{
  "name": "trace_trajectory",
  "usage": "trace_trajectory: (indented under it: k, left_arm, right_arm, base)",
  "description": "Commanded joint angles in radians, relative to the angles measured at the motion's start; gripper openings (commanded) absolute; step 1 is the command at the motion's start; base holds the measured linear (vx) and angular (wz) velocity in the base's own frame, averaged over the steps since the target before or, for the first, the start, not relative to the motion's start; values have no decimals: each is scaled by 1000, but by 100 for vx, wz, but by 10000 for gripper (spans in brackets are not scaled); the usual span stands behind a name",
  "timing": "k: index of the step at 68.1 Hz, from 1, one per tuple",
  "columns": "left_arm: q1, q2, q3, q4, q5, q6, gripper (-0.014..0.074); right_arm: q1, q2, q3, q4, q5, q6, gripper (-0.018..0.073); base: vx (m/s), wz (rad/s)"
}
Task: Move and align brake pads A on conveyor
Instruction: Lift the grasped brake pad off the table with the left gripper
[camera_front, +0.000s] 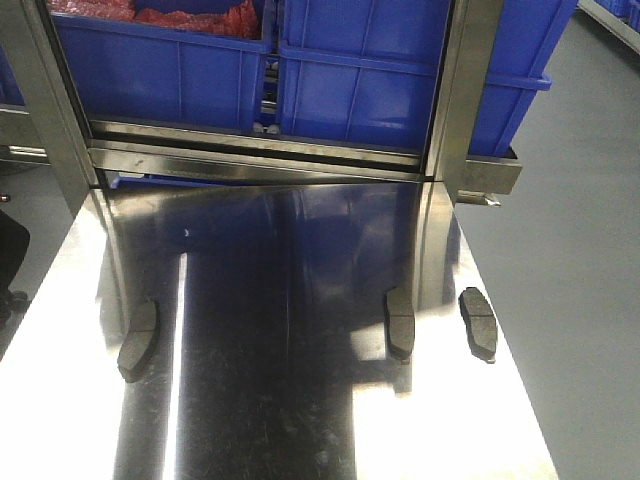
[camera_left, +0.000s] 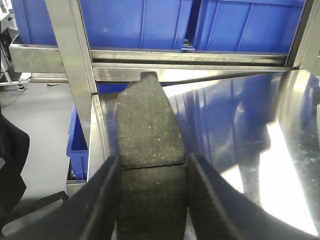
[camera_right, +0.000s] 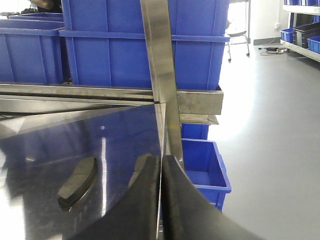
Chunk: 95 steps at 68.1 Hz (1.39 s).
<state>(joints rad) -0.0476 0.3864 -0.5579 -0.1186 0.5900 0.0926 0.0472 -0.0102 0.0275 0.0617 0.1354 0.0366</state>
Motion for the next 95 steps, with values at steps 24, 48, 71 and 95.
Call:
trace_trajectory:
  k: [24,48,71,95]
  left_arm:
    - [-7,6,-30,-11,-102,2,72]
    - [-7,6,-30,-11,-102,2,72]
    - [-7,6,-30,-11,-102,2,72]
    - [-7,6,-30,-11,-102,2,72]
  right_arm:
    - [-7,-15,21,-3,-74,-4,-8]
    - [-7,-15,18,-3,-120,-8,-8]
    - [-7,174,-343,-124,135,-37,-4]
    - [-7,369,-504,-160,201,-30,43]
  base:
    - [0,0]
    - [0,0]
    - [0,0]
    - [0,0]
